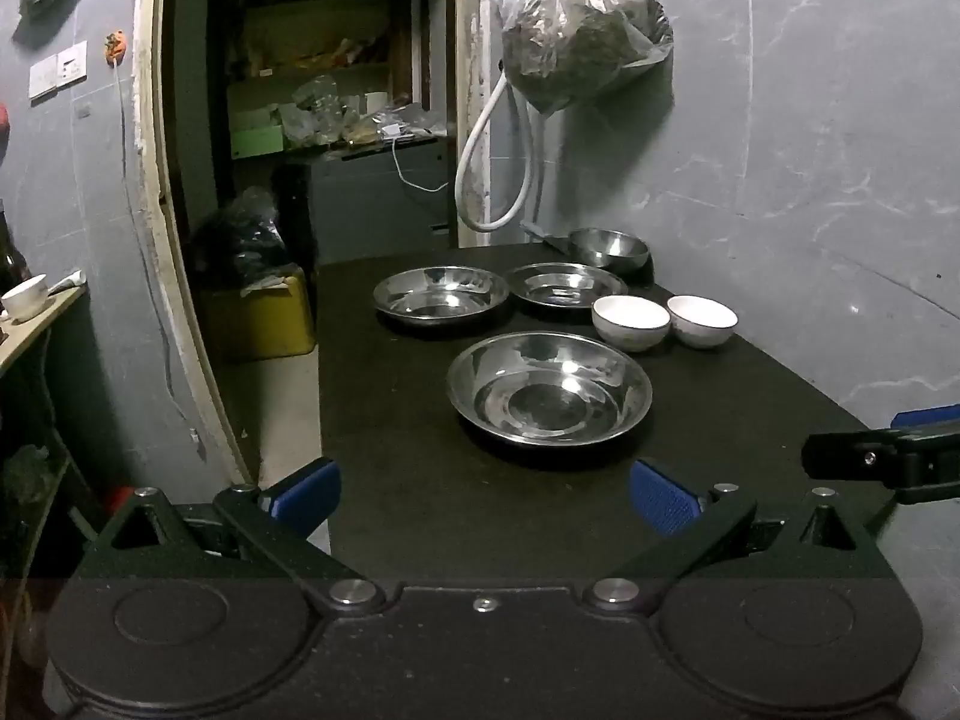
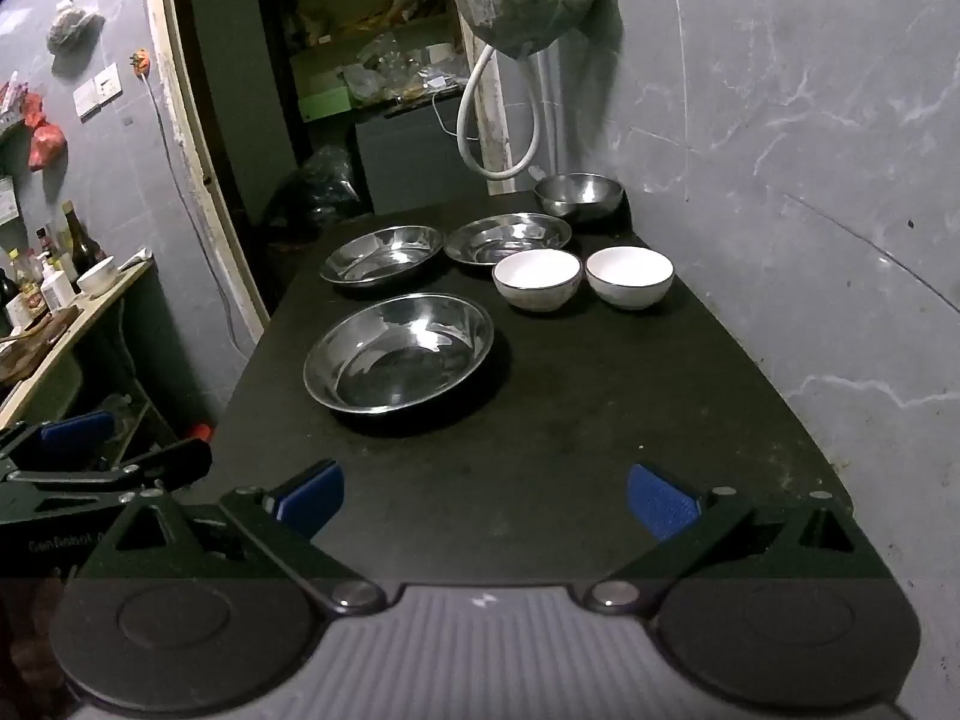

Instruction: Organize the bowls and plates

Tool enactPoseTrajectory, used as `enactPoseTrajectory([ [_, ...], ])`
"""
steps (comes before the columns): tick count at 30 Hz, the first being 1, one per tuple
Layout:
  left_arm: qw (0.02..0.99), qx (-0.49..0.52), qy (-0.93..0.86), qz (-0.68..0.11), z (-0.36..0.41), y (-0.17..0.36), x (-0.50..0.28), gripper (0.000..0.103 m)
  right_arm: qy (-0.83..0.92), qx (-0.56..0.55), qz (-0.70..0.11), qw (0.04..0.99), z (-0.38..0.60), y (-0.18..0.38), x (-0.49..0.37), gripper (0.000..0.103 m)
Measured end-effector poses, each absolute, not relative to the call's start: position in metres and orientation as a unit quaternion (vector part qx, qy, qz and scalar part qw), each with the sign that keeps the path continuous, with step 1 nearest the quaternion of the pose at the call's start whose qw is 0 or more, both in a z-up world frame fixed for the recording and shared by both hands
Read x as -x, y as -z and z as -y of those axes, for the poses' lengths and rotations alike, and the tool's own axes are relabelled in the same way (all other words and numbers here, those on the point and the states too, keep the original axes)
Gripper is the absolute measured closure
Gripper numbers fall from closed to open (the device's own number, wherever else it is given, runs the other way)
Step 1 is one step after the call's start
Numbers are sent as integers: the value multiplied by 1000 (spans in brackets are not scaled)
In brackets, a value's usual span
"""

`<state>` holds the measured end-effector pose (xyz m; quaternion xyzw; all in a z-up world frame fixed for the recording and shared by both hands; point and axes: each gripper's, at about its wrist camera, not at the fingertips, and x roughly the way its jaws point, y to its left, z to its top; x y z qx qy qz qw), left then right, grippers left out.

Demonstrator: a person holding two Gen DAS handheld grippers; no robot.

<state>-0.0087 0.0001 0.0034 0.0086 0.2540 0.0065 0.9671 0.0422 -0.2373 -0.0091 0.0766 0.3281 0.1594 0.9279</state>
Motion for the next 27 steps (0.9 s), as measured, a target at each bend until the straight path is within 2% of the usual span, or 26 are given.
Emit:
enactPoseTrajectory([
  [27,965,-9,-2,-261,-3,0,1,1,-151,-74,-334,927,236,7,-44,0],
])
